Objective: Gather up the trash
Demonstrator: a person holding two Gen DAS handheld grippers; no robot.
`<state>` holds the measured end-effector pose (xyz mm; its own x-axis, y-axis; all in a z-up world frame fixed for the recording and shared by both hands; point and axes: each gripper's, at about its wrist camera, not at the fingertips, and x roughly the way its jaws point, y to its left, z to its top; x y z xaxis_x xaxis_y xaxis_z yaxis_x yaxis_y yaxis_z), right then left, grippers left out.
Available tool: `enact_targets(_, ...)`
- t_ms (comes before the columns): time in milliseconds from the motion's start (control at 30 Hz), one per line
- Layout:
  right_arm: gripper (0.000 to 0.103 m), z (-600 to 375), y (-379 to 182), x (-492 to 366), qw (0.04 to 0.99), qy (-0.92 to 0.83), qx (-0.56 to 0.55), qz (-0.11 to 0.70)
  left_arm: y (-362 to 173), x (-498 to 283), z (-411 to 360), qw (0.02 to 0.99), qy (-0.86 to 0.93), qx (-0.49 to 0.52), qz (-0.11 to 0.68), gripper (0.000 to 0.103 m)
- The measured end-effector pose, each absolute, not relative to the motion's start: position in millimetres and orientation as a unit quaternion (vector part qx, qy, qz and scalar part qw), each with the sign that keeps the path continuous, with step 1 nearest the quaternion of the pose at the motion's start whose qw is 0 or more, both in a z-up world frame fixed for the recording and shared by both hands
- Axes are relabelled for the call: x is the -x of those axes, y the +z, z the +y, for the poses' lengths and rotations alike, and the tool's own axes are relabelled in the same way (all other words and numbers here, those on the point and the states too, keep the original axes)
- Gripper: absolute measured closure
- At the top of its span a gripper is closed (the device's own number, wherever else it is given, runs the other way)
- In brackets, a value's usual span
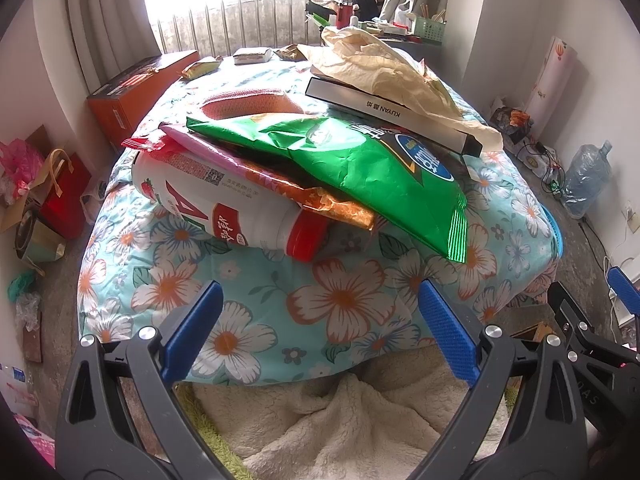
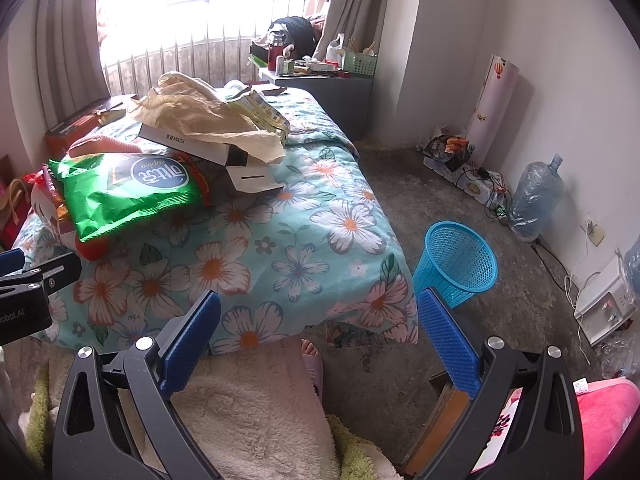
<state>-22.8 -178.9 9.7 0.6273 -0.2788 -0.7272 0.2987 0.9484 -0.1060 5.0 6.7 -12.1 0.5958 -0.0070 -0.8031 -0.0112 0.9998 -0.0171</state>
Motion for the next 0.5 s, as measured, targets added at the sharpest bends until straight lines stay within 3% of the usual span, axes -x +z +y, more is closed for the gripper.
enact_targets(300, 0.006, -182.0, 10.4, 25.2, 0.904, -0.163, -0.018, 0.395, -11.9, -4.0, 5.9, 0.895, -0.005, 0.013, 0.446, 0.009)
enact_targets(500, 0.006, -186.1, 31.8, 27.7, 0.928, -0.160, -0.019, 0.335, 18.3, 11.5, 14.3, 0.928, -0.048, 0.041, 0.367, 0.009)
